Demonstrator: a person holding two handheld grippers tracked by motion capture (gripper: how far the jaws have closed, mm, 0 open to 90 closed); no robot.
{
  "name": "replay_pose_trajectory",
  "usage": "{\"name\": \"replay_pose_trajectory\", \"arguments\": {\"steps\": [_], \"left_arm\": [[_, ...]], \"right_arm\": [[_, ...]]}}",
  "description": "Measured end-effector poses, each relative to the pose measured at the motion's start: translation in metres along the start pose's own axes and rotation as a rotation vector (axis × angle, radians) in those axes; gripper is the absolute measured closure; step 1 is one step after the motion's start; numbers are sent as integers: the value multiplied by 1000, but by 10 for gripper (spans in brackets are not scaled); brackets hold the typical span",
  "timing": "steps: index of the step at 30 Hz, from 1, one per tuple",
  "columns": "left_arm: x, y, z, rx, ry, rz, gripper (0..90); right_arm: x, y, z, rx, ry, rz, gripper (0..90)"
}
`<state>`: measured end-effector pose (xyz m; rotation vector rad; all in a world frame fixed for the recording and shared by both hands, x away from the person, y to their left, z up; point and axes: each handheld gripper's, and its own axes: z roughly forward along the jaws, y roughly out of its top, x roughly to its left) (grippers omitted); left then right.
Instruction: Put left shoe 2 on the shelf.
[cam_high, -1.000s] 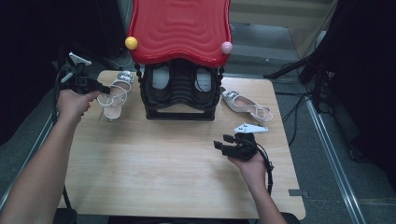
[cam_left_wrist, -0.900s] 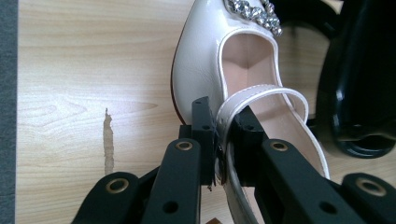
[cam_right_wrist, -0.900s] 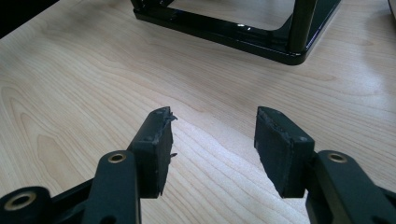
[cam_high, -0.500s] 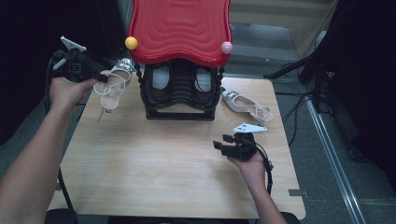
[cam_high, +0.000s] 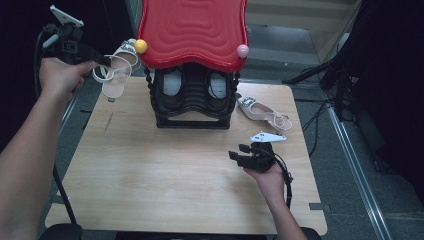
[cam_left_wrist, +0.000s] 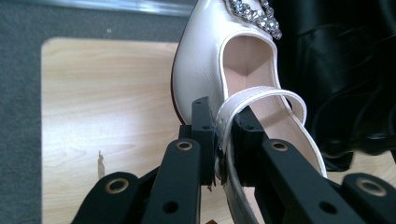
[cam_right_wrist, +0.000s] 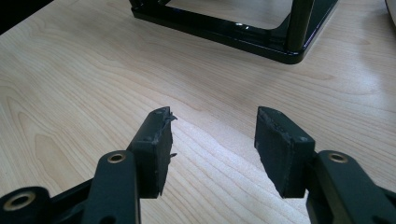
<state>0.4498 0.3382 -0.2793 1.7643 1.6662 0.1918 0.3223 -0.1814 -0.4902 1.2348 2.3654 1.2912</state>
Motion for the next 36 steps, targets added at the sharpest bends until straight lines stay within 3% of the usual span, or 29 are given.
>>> {"name": "replay_pose_trajectory", "arguments": {"steps": [9,18,23,30,36], "left_arm": [[-18,20,-29,-45,-15,14,828],[-38,40,-54,-60,8,42,829],[-51,51,-75,-101,19,47,829],[-73,63,-100,-147,-14,68,828],[-102,72,-105,-166,-44,105,828]], "right_arm": [[1,0,1,2,-3,-7,475],[1,0,1,4,-8,-12,475],[1,0,1,5,-13,-11,475],[2,0,1,6,-16,-13,474],[1,0,0,4,-20,-17,474]]}}
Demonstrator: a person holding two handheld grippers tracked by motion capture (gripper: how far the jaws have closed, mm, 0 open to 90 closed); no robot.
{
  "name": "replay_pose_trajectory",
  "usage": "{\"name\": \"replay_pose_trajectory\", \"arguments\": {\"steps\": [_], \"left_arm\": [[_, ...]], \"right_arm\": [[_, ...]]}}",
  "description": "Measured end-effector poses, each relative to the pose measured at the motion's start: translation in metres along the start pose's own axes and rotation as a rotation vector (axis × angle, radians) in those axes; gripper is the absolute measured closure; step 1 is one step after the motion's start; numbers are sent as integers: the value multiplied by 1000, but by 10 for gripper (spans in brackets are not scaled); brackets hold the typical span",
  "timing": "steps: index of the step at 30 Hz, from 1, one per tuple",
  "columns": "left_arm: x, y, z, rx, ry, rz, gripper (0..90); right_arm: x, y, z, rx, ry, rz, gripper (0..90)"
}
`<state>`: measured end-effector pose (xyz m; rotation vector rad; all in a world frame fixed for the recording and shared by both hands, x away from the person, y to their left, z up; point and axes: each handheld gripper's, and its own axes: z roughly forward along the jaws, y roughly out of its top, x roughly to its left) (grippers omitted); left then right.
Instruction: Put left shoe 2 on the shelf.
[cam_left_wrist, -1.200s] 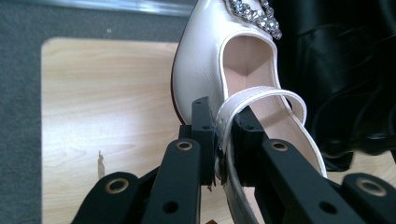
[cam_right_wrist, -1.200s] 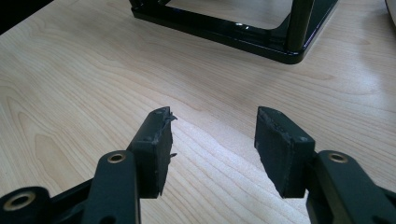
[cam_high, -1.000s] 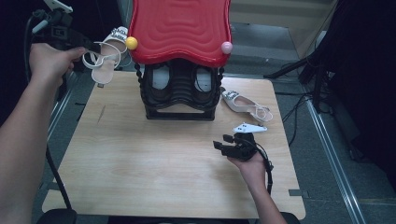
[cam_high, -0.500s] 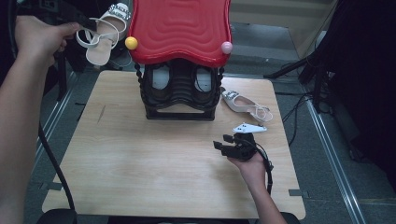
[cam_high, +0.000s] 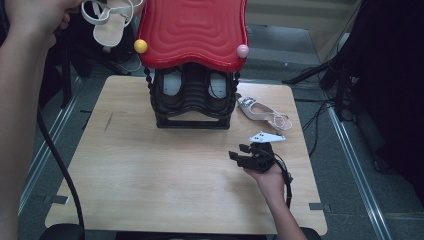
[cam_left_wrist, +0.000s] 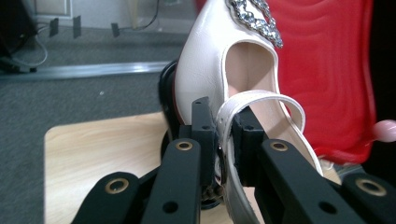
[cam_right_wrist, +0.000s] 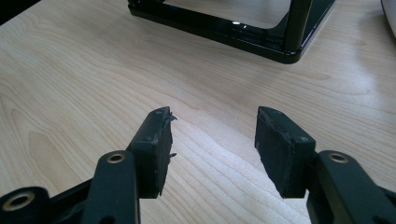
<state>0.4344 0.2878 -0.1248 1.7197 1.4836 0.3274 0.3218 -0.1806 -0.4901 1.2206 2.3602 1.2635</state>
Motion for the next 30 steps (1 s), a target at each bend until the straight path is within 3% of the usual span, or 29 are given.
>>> {"name": "replay_pose_trajectory", "arguments": {"steps": [7,13,21,24,30], "left_arm": [[-33,14,15,-1,-15,33,828],[-54,19,44,-1,-44,37,828],[-61,15,78,4,-55,42,827],[-57,12,81,-4,-64,25,826],[-58,3,87,23,-49,58,816]], "right_arm": [[-1,0,-2,-3,-5,4,474],[2,-1,-1,9,-7,-15,473],[1,-5,-5,3,-14,-12,473],[1,-6,-6,5,-16,-12,473],[3,-7,-7,6,-21,-17,473]]}}
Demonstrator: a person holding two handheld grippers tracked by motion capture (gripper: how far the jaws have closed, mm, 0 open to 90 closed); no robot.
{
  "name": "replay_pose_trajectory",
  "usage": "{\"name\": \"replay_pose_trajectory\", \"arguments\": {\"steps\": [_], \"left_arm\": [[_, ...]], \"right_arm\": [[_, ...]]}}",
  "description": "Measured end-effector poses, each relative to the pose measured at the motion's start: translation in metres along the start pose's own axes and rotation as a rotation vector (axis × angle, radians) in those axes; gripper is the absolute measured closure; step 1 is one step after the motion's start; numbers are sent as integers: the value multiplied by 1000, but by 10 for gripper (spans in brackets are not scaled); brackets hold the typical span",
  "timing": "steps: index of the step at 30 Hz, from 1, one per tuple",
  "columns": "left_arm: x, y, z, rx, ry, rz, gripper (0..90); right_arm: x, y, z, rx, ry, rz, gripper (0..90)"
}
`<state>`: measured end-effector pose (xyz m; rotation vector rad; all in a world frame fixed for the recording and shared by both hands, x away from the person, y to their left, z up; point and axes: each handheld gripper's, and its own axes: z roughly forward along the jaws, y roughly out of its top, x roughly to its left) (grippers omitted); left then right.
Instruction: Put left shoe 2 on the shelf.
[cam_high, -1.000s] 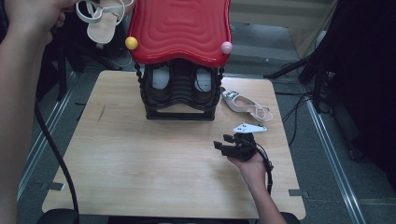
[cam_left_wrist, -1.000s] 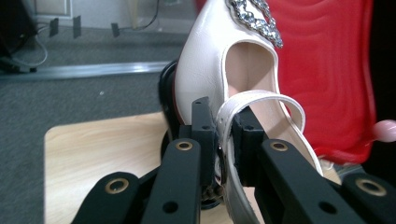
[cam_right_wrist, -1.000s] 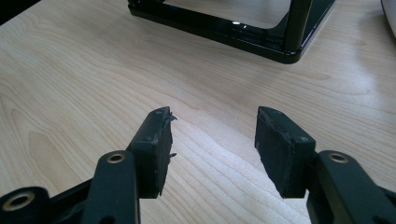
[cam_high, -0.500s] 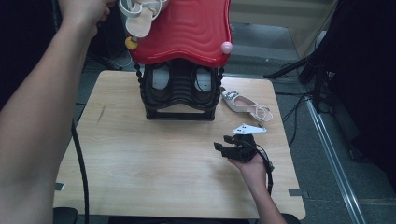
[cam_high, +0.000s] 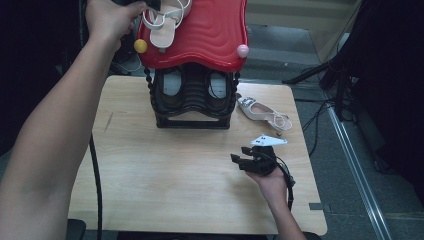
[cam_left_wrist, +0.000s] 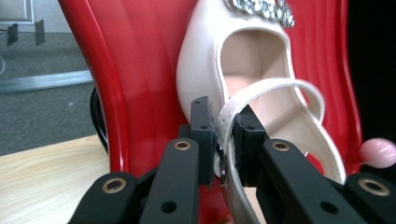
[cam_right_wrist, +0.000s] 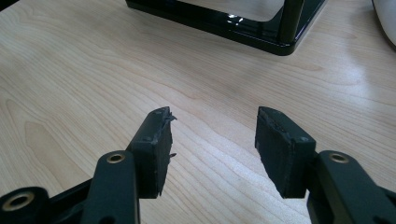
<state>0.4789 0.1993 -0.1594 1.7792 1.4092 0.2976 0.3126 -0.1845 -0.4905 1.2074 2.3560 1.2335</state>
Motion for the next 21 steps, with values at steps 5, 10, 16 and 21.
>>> {"name": "replay_pose_trajectory", "arguments": {"steps": [5,10,16,21], "left_arm": [[-4,-7,3,14,18,35,806],[-8,-10,4,40,26,65,736],[-8,-8,-2,18,-12,69,612],[-5,-6,-15,-2,-38,67,574]], "right_arm": [[0,0,1,0,-3,0,473],[0,0,0,-1,-4,1,476],[0,0,-1,-2,-8,0,480],[-2,0,-1,-2,-12,0,478]]}}
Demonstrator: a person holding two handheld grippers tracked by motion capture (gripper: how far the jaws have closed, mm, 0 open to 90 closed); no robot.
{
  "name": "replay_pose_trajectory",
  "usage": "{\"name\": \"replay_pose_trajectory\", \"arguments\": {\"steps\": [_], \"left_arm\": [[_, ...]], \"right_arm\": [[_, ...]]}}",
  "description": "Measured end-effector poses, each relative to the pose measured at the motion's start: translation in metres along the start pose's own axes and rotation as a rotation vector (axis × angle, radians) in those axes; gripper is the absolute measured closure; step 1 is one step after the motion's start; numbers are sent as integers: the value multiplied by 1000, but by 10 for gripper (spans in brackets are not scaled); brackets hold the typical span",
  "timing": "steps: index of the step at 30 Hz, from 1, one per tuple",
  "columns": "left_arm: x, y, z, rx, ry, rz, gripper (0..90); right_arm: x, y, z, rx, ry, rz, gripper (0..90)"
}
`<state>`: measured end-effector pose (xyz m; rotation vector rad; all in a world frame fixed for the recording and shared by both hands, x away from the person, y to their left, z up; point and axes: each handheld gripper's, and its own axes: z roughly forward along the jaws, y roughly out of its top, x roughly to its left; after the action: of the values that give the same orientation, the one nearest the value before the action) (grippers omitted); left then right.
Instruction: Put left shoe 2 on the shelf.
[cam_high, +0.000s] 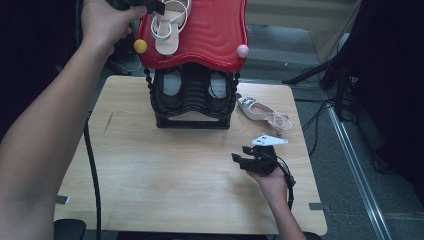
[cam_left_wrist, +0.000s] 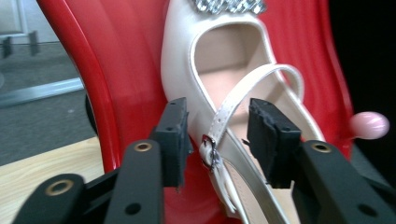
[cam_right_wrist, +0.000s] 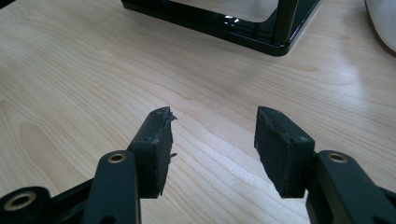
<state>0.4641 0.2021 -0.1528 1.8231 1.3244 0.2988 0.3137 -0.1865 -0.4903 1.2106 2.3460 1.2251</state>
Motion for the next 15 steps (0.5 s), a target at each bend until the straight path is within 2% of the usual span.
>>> {"name": "replay_pose_trajectory", "arguments": {"steps": [5,9,13,15], "left_arm": [[7,0,-14,-16,-4,-1,545],[12,-3,-22,-5,-16,7,515],[18,-8,-28,-15,-9,3,499],[21,-11,-30,-4,0,9,489]], "right_arm": [[0,0,0,-2,1,5,477],[-1,0,-1,-2,0,7,477],[-1,0,-1,-5,2,4,477],[-1,0,0,-2,2,8,477]]}}
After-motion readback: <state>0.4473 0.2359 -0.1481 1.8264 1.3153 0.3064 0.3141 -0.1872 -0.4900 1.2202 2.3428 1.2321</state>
